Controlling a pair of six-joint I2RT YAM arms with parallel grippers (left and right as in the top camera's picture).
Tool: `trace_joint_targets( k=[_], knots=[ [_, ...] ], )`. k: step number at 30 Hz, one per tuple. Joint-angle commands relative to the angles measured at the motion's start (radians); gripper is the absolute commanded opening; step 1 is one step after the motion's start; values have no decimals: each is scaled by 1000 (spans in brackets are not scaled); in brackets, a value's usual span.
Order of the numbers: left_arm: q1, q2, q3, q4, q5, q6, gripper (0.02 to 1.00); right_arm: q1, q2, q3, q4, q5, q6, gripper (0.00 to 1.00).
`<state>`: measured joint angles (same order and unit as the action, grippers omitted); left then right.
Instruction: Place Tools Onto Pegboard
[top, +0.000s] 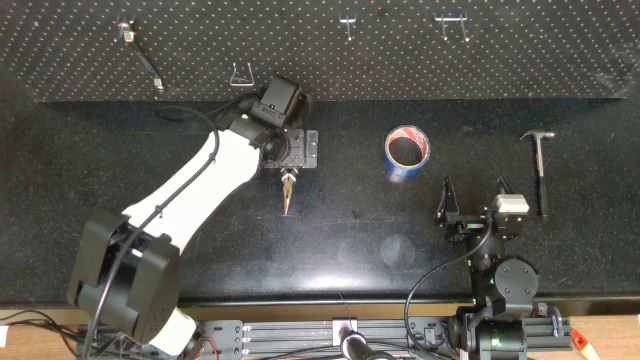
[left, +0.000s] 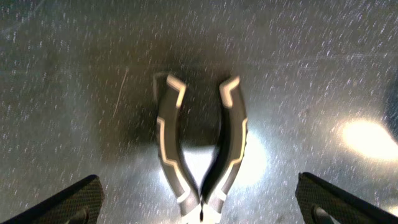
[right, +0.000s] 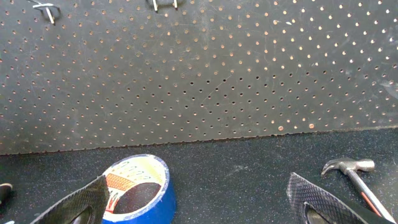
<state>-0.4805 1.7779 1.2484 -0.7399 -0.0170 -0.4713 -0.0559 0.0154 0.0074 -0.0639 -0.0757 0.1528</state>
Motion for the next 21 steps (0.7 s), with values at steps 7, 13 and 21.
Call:
trace_joint_targets(
  k=[7,13,21],
  knots=[
    [3,69,23,26,0,-48,996,7,-5,-3,-6,9,11,932],
    [3,80,23,33,-24,-75,996,7,-5,-3,-5,9,11,932],
    [3,94,23,38,-24,-48,996,7,-5,-3,-5,9,11,934]
  ],
)
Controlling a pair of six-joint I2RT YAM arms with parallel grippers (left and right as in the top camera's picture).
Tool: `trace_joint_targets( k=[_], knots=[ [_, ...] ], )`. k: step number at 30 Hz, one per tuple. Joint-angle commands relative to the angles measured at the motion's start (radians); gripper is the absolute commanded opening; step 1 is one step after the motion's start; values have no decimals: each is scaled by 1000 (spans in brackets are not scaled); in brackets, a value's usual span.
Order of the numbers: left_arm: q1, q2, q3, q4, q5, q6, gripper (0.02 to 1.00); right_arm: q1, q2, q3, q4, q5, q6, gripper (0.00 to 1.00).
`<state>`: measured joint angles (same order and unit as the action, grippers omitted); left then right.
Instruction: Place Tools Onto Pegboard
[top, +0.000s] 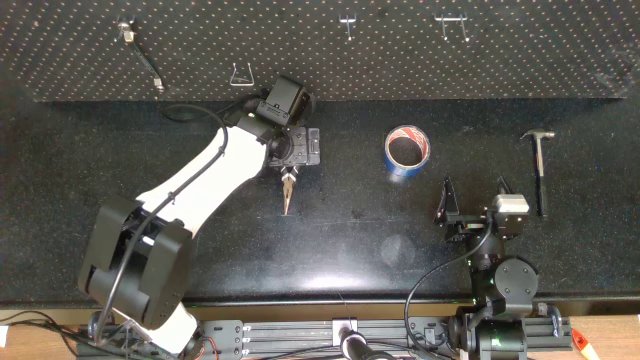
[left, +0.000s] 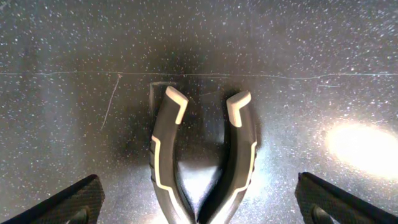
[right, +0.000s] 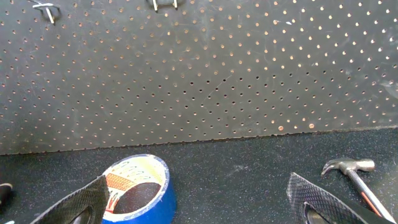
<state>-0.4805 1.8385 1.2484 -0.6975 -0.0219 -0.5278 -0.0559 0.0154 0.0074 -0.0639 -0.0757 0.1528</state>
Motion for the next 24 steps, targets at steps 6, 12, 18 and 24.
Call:
trace_joint_targets(
  k=[6,12,18,24],
  knots=[
    [3,34,23,-5,-23,40,996,7,-5,-3,-5,9,11,932],
    [3,36,23,-5,-30,48,996,7,-5,-3,-6,9,11,932],
    [3,55,23,-8,-26,48,996,7,-5,-3,-6,9,11,932],
    [2,65,23,-8,-21,66,996,7,-5,-3,-6,9,11,932]
  ],
)
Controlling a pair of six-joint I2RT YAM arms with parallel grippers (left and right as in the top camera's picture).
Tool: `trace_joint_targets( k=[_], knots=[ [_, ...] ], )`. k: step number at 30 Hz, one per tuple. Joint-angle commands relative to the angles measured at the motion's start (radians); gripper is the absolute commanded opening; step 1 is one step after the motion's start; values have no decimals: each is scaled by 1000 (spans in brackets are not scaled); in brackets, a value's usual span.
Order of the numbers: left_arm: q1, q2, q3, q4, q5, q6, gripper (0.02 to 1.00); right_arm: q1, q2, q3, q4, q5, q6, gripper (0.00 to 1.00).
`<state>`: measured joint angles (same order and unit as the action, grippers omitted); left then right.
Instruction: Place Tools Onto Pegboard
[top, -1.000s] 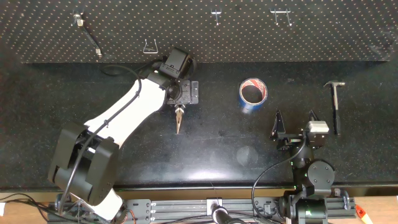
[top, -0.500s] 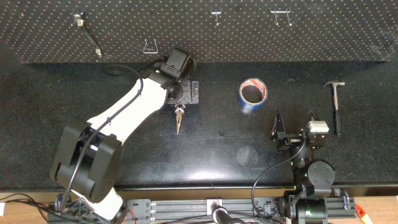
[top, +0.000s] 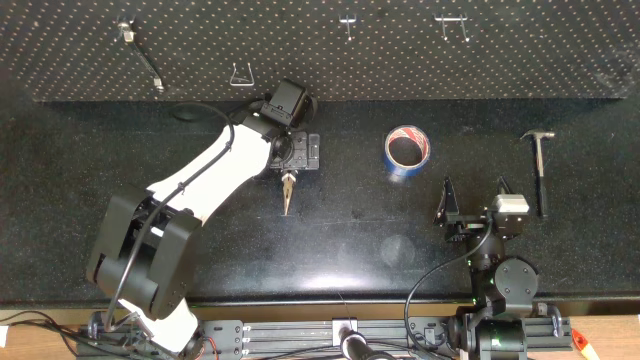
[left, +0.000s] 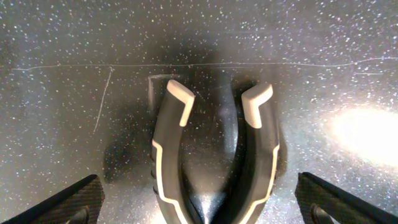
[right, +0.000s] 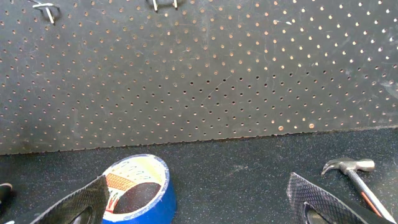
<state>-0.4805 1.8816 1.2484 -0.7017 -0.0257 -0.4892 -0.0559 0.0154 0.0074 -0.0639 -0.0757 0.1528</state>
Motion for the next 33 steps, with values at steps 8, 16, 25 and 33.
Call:
trace_joint_targets(
  k=[8,16,25,33],
  knots=[
    [2,22,23,7,-18,27,925,7,-5,-3,-5,9,11,934],
    [2,23,23,15,-18,8,820,7,-5,-3,-5,9,11,932],
    [2,23,23,18,-18,8,851,7,-5,-3,-5,9,11,932],
    [2,23,23,26,-18,11,886,7,-5,-3,-5,9,11,932]
  ],
)
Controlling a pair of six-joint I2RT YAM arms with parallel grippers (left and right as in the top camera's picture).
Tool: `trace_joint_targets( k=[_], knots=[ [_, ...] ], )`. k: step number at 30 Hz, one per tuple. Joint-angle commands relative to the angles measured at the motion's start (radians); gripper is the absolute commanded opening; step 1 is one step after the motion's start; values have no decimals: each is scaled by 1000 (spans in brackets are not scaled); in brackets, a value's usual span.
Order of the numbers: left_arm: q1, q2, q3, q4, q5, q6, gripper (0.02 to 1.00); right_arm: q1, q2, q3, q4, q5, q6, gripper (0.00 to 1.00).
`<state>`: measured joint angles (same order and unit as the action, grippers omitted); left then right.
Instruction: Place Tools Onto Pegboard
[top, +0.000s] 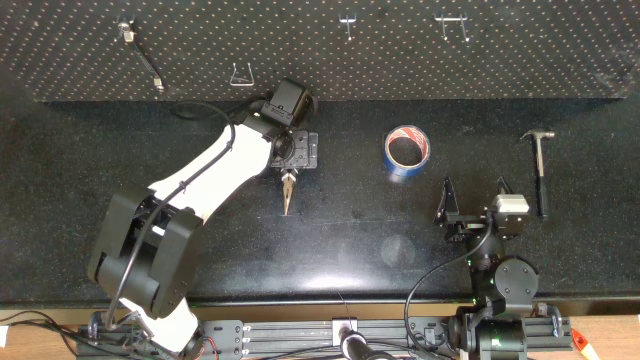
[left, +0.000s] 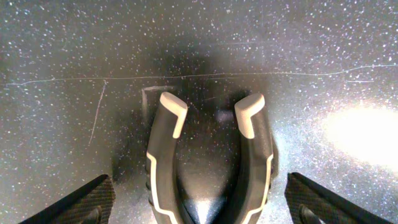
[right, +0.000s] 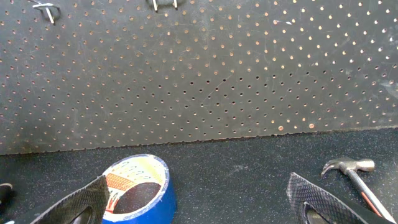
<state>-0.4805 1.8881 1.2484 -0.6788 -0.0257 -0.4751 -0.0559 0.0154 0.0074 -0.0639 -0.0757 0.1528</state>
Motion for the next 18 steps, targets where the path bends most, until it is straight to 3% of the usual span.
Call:
trace_joint_targets(
  k=[1,6,18],
  knots=[
    [2,17,23,3,-18,3,886,7,-5,-3,-5,9,11,932],
    [2,28,23,-2,-17,6,840,7,-5,-3,-5,9,11,932],
    [2,32,23,0,-15,6,584,7,-5,-3,-5,9,11,932]
  ],
)
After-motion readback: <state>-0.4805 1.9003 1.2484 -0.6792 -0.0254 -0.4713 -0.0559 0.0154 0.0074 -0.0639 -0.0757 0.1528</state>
